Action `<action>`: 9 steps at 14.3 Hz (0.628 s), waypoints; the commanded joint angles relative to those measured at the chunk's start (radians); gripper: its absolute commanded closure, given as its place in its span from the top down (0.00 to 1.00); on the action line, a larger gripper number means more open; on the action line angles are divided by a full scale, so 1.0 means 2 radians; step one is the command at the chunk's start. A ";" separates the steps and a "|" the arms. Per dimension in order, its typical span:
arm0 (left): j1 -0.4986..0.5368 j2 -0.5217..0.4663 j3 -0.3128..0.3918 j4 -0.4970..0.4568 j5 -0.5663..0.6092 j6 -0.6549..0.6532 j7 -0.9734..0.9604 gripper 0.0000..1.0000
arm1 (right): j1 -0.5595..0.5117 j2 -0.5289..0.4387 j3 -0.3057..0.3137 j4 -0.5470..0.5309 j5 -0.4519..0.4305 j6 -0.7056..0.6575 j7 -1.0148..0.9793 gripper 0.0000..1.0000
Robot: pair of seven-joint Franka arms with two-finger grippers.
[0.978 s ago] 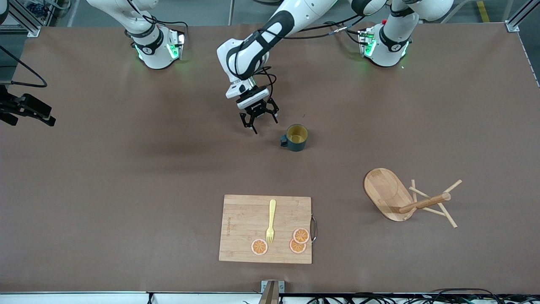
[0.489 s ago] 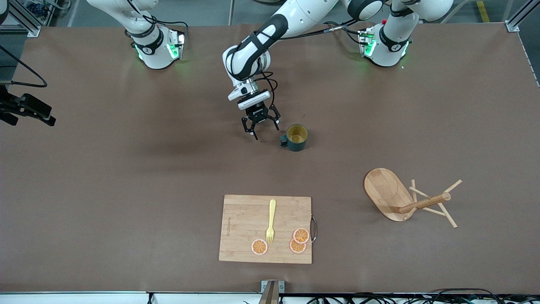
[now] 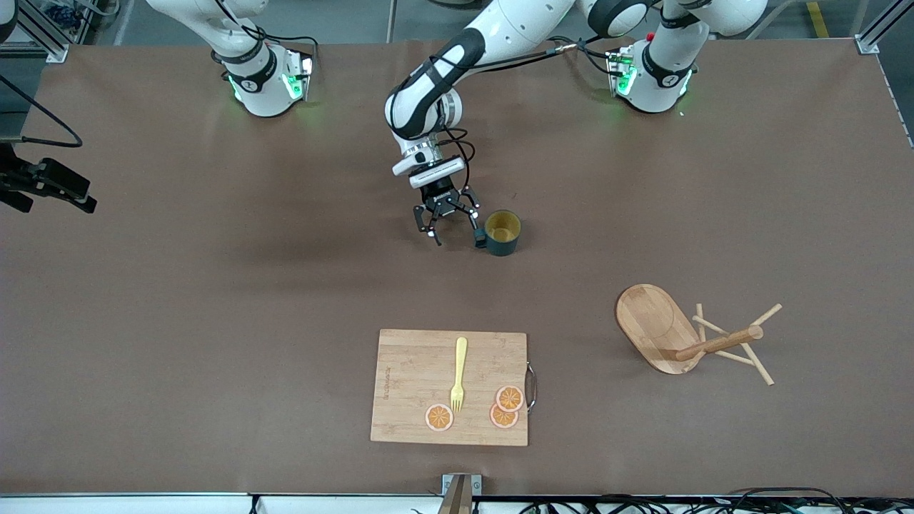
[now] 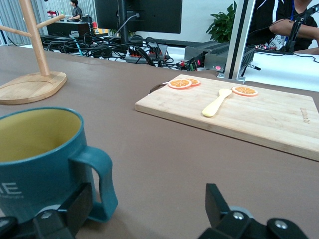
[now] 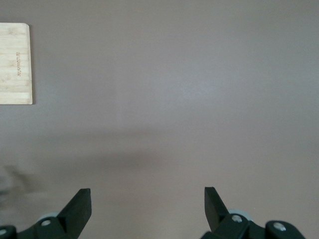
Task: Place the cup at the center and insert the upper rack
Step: 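Close the left gripper on the teal mug's handle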
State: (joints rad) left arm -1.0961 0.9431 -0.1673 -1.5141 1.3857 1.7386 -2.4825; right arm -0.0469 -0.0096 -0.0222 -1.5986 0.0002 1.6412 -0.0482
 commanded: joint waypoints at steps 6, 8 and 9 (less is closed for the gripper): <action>-0.004 0.022 0.002 0.002 0.014 -0.009 0.017 1.00 | 0.008 -0.013 0.000 -0.012 -0.012 0.003 0.003 1.00; -0.004 0.025 0.002 0.002 0.014 -0.009 0.041 1.00 | 0.007 -0.013 0.000 -0.012 -0.012 0.003 0.003 1.00; -0.004 0.025 0.002 0.003 0.014 -0.009 0.050 1.00 | 0.007 -0.013 0.000 -0.013 -0.012 0.003 0.003 1.00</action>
State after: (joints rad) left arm -1.0961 0.9855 -0.1669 -1.5207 1.3909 1.7360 -2.4233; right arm -0.0370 -0.0097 -0.0224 -1.5986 -0.0022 1.6412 -0.0482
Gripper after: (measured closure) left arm 0.000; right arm 0.000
